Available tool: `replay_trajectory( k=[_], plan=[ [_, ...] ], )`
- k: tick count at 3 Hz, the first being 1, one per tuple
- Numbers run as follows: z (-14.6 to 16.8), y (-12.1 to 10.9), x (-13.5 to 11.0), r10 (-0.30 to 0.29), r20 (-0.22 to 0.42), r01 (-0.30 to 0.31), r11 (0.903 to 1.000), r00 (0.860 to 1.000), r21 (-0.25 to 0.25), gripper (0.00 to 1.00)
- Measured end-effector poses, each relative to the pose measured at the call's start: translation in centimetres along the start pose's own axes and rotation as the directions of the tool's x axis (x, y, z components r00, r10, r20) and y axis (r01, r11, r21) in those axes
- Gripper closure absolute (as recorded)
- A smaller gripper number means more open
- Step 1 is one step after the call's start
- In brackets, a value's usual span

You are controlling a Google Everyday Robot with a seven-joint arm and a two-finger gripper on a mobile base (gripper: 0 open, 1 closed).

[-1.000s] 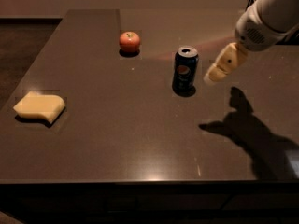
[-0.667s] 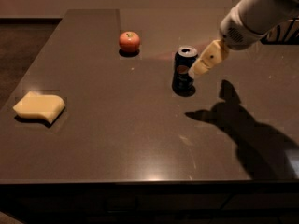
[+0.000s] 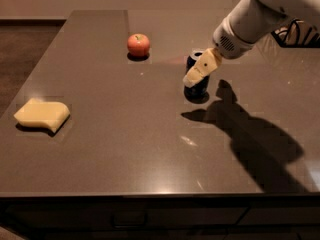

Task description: Pick pepsi can

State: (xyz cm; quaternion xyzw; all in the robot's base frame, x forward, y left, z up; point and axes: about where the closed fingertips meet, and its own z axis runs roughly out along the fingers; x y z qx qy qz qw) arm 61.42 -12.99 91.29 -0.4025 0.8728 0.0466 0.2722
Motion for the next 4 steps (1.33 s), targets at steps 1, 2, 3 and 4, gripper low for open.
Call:
replay_trajectory(
  k=[1,2,3,4],
  plan=[
    [1.4,0.8,-0.8,-0.009,-0.001,0.009,0.9992,1.000,-0.039,0.25],
    [1.4,1.0,-1.3,-0.014,0.008,0.014,0.9983,1.000,-0.057,0.47],
    [-0.2,1.0,-2.4,-0.031,0.036,0.034,0.9967,0.999,-0.074,0.71],
    [-3.1,0.7,-4.8,-0.089,0.057,0.093,0.9929,0.994,-0.075,0.94]
  ],
)
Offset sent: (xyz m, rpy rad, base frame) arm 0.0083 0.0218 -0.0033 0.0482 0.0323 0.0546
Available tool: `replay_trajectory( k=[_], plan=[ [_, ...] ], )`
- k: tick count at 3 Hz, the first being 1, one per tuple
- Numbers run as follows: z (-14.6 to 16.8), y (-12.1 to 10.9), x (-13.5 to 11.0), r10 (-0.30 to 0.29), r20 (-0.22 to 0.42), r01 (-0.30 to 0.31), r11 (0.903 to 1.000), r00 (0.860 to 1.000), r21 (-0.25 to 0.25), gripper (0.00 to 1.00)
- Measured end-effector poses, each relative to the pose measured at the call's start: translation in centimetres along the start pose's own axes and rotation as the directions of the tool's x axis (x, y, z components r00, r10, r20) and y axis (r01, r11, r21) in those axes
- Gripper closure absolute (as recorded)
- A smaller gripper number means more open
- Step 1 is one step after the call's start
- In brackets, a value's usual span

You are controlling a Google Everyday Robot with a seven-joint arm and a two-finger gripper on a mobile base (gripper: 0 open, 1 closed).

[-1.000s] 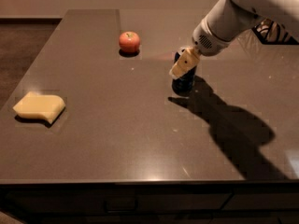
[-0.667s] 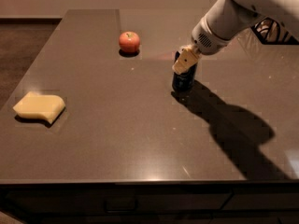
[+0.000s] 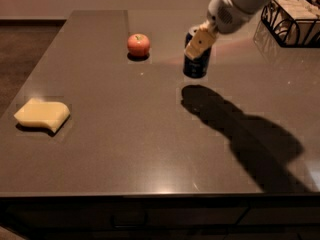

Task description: Pick pepsi can

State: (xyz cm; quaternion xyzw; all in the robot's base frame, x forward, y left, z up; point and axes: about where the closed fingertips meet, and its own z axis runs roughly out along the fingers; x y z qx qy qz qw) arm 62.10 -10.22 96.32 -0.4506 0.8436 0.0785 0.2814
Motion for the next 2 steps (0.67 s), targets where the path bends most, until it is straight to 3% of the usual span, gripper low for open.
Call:
replay_trajectory(
  k=[1,2],
  plan=[
    [-2.53,0.01,-2.51,-0.061,0.010,0.062,0.9981,0.998,-0.007,1.00],
    [-3.12,0.01,-3.01,-0.068,0.017,0.068,0.9977,0.998,-0.004,1.00]
  ],
)
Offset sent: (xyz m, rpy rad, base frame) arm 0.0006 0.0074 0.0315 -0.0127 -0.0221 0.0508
